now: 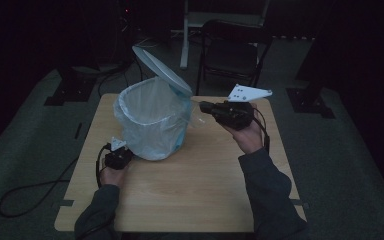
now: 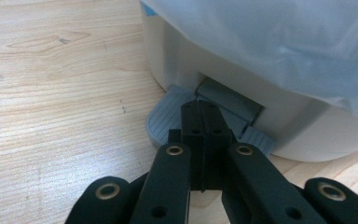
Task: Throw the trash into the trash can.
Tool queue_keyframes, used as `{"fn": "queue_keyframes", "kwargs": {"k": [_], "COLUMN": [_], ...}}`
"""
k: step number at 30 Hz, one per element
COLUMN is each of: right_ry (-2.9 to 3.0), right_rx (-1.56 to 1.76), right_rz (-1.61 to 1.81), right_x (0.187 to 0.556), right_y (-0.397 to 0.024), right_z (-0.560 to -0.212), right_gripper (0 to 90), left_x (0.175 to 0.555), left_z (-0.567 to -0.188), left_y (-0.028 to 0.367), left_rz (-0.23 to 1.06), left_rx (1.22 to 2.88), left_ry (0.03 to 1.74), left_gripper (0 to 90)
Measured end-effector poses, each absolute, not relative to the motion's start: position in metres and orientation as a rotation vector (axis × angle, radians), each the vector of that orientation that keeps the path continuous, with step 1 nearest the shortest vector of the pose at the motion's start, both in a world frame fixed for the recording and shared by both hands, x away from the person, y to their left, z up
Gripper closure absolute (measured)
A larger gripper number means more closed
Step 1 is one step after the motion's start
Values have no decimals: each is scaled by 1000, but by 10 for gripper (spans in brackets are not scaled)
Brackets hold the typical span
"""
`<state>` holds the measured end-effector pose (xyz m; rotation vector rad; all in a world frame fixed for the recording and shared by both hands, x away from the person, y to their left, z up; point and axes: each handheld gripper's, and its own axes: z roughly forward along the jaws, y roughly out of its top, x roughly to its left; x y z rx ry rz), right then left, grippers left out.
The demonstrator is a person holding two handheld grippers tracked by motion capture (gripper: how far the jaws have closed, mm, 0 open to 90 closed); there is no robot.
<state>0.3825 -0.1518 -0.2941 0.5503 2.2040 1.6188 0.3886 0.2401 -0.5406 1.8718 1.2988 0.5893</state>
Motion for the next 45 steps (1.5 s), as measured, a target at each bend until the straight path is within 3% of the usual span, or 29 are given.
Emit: {"fn": "queue_keyframes", "kwargs": {"k": [45], "right_ry": [2244], "right_rx": [507], "right_rz": [1636], "right_x": [397], "right_y": [-108], "right_z": [-290], "right_gripper": [865], "left_x": [389], "left_z": [-541], "left_y": [241], "left_rz": [585], "left_rx": [1870], "left_ry": [1299], "left_gripper": [900]}}
